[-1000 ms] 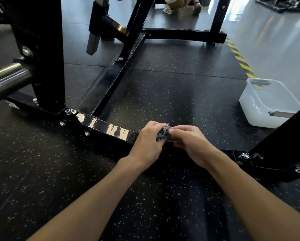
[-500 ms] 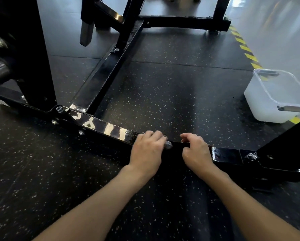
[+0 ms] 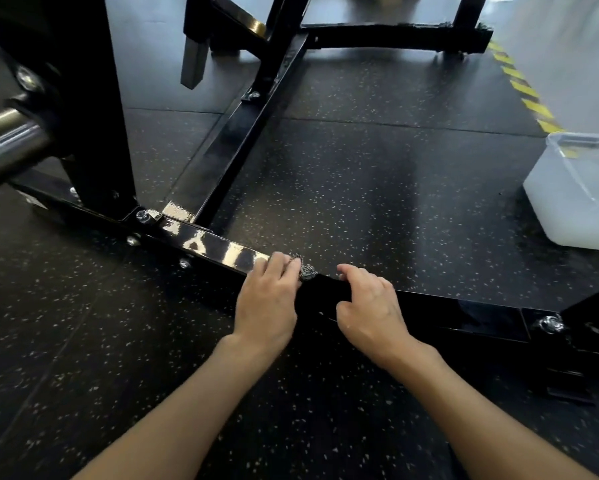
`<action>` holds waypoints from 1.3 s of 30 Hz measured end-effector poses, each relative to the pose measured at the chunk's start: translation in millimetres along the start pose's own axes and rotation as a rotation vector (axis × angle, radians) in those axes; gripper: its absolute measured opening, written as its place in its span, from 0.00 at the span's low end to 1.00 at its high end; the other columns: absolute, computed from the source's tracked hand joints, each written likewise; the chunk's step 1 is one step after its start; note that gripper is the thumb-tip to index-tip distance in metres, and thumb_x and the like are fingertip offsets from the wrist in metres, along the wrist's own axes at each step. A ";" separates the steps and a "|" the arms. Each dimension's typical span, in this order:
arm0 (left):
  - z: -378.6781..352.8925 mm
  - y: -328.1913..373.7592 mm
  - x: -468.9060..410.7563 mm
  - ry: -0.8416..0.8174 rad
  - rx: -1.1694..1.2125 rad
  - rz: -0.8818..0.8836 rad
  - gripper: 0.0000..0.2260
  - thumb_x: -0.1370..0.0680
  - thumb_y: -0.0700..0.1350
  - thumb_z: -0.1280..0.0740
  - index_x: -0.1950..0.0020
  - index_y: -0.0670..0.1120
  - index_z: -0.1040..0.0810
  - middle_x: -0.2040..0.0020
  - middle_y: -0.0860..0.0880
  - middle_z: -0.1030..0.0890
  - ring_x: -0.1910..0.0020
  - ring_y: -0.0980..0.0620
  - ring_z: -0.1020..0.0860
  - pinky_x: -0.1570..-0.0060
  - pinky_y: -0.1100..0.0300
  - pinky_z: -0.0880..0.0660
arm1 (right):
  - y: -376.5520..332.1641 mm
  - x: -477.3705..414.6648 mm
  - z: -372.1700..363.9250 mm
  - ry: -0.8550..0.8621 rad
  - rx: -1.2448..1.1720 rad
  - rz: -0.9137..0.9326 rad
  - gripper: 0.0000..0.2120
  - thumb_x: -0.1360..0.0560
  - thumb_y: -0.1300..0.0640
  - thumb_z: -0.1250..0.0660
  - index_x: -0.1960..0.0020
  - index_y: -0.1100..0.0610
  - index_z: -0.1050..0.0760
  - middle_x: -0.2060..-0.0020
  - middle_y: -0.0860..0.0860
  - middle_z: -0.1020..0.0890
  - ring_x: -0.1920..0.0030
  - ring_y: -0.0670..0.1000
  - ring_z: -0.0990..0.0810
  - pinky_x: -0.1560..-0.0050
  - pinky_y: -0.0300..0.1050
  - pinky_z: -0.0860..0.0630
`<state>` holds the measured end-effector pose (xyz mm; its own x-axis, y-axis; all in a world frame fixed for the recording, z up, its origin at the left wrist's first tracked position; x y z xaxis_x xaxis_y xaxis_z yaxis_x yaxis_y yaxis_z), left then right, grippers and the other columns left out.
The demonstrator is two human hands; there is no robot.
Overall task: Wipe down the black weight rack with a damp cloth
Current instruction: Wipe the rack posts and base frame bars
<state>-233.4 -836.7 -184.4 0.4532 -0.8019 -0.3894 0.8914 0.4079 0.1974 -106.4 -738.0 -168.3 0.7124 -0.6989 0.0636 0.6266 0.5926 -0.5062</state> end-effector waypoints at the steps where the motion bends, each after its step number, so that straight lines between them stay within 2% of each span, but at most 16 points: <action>1: -0.2 0.7 0.6 0.002 0.020 0.003 0.18 0.30 0.35 0.25 0.40 0.44 0.19 0.49 0.48 0.21 0.54 0.46 0.24 0.53 0.52 0.23 | -5.1 -0.6 -4.5 -0.017 0.009 0.039 0.31 0.26 0.60 0.40 0.24 0.56 0.37 0.30 0.49 0.28 0.29 0.49 0.34 0.25 0.43 0.47; 5: 1.7 -3.5 -0.7 -0.074 0.084 -0.171 0.15 0.30 0.35 0.26 0.45 0.47 0.17 0.53 0.51 0.22 0.57 0.48 0.26 0.55 0.52 0.22 | -23.6 -4.5 -21.0 -0.057 0.093 0.130 0.35 0.25 0.52 0.40 0.21 0.59 0.46 0.28 0.51 0.31 0.27 0.49 0.38 0.25 0.42 0.52; 8: 7.6 -42.3 -23.1 -0.061 0.021 -0.013 0.15 0.29 0.34 0.26 0.45 0.47 0.16 0.54 0.49 0.22 0.57 0.46 0.26 0.55 0.53 0.24 | -27.0 -9.2 -24.6 -0.061 0.144 0.123 0.38 0.21 0.51 0.38 0.20 0.62 0.54 0.27 0.53 0.32 0.26 0.51 0.38 0.25 0.43 0.49; 10: 11.2 -50.3 -27.5 -0.033 -0.001 0.104 0.12 0.29 0.35 0.26 0.47 0.46 0.15 0.55 0.48 0.22 0.57 0.45 0.26 0.55 0.52 0.25 | -27.2 -11.1 -25.7 -0.064 0.151 0.101 0.39 0.21 0.51 0.37 0.20 0.62 0.55 0.27 0.52 0.32 0.26 0.51 0.37 0.25 0.43 0.48; 11: 11.0 -43.6 -23.7 -0.031 -0.003 0.100 0.12 0.30 0.35 0.26 0.49 0.46 0.16 0.56 0.48 0.22 0.58 0.46 0.26 0.56 0.52 0.25 | -27.9 -11.7 -26.1 -0.063 0.160 0.091 0.39 0.21 0.51 0.37 0.20 0.62 0.55 0.27 0.51 0.32 0.27 0.50 0.37 0.26 0.43 0.48; 14: 9.9 -21.7 -1.5 -0.063 0.071 -0.078 0.15 0.34 0.34 0.24 0.50 0.48 0.17 0.55 0.51 0.22 0.58 0.48 0.26 0.57 0.55 0.24 | -36.6 -13.3 -27.6 -0.060 0.198 0.064 0.39 0.21 0.52 0.38 0.20 0.63 0.57 0.27 0.52 0.32 0.26 0.50 0.38 0.26 0.43 0.49; 16: 14.6 -36.5 -7.2 -0.072 0.102 -0.148 0.16 0.33 0.34 0.24 0.47 0.48 0.16 0.55 0.51 0.21 0.58 0.48 0.26 0.56 0.54 0.23 | -42.1 -14.6 -28.2 -0.047 0.226 0.052 0.39 0.22 0.53 0.38 0.21 0.63 0.57 0.28 0.53 0.32 0.26 0.50 0.38 0.25 0.43 0.48; 19: 16.7 -80.2 -30.8 -0.064 0.022 0.030 0.13 0.27 0.35 0.27 0.45 0.46 0.15 0.53 0.48 0.22 0.56 0.45 0.26 0.54 0.51 0.24 | -51.7 -14.9 -29.2 -0.041 0.240 0.082 0.40 0.21 0.52 0.37 0.20 0.63 0.57 0.27 0.54 0.33 0.26 0.51 0.38 0.24 0.44 0.48; 22: 18.3 -79.7 -23.5 -0.041 0.042 0.117 0.14 0.28 0.34 0.27 0.46 0.46 0.15 0.54 0.49 0.22 0.56 0.45 0.26 0.54 0.51 0.24 | -60.5 -19.2 -31.7 -0.071 0.206 0.110 0.41 0.21 0.53 0.36 0.20 0.63 0.58 0.26 0.55 0.34 0.25 0.52 0.38 0.26 0.43 0.47; 25: 18.3 -51.1 2.8 -0.035 0.132 -0.025 0.18 0.33 0.32 0.25 0.46 0.47 0.16 0.54 0.50 0.21 0.57 0.46 0.25 0.56 0.52 0.23 | -63.2 -26.7 -37.0 -0.083 0.175 0.086 0.43 0.23 0.53 0.34 0.21 0.64 0.57 0.26 0.56 0.35 0.25 0.53 0.38 0.27 0.43 0.46; 28: 19.8 -60.3 2.0 -0.077 0.131 -0.124 0.20 0.33 0.32 0.26 0.44 0.48 0.16 0.52 0.51 0.21 0.56 0.47 0.25 0.55 0.52 0.23 | -66.0 -29.2 -43.3 -0.072 0.204 0.084 0.43 0.24 0.52 0.34 0.20 0.63 0.57 0.26 0.54 0.35 0.25 0.51 0.39 0.26 0.44 0.48; 33: 21.9 -123.2 -31.8 -0.058 0.002 0.208 0.15 0.25 0.35 0.31 0.41 0.48 0.17 0.48 0.49 0.22 0.52 0.44 0.27 0.50 0.50 0.25 | -74.8 -36.4 -48.9 -0.059 0.222 0.152 0.42 0.22 0.50 0.35 0.20 0.63 0.57 0.27 0.55 0.34 0.25 0.52 0.38 0.25 0.45 0.46; 35: 21.9 -108.2 -29.5 -0.034 -0.009 0.194 0.16 0.26 0.35 0.34 0.43 0.48 0.17 0.49 0.49 0.21 0.53 0.45 0.27 0.51 0.52 0.25 | -81.8 -45.6 -53.2 -0.071 0.213 0.156 0.42 0.22 0.48 0.35 0.21 0.64 0.55 0.29 0.55 0.31 0.27 0.53 0.35 0.26 0.46 0.42; 37: 18.9 -89.9 -15.4 -0.059 0.065 0.066 0.17 0.27 0.39 0.40 0.45 0.49 0.17 0.50 0.50 0.21 0.54 0.46 0.27 0.52 0.53 0.25 | -90.6 -56.6 -57.3 -0.062 0.236 0.160 0.37 0.23 0.45 0.33 0.24 0.63 0.45 0.33 0.55 0.26 0.32 0.54 0.28 0.33 0.47 0.35; 39: 16.2 -100.7 -17.1 -0.089 0.113 -0.015 0.17 0.27 0.38 0.38 0.44 0.49 0.17 0.50 0.51 0.20 0.55 0.47 0.27 0.52 0.52 0.24 | -98.0 -65.7 -57.6 -0.030 0.302 0.197 0.27 0.25 0.41 0.33 0.36 0.59 0.32 0.41 0.53 0.22 0.41 0.54 0.22 0.43 0.47 0.30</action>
<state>-330.9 -871.1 -183.1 0.4332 -0.8453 -0.3128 0.8904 0.3477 0.2937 -232.8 -773.2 -172.4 0.8349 -0.5501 0.0180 0.5384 0.8095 -0.2342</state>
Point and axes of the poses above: each hand's wrist, its own x-axis away from the middle knuckle, its own z-axis out of the back of the hand, y = z × x, the point moved 2 cm from there along -x, towards the middle knuckle
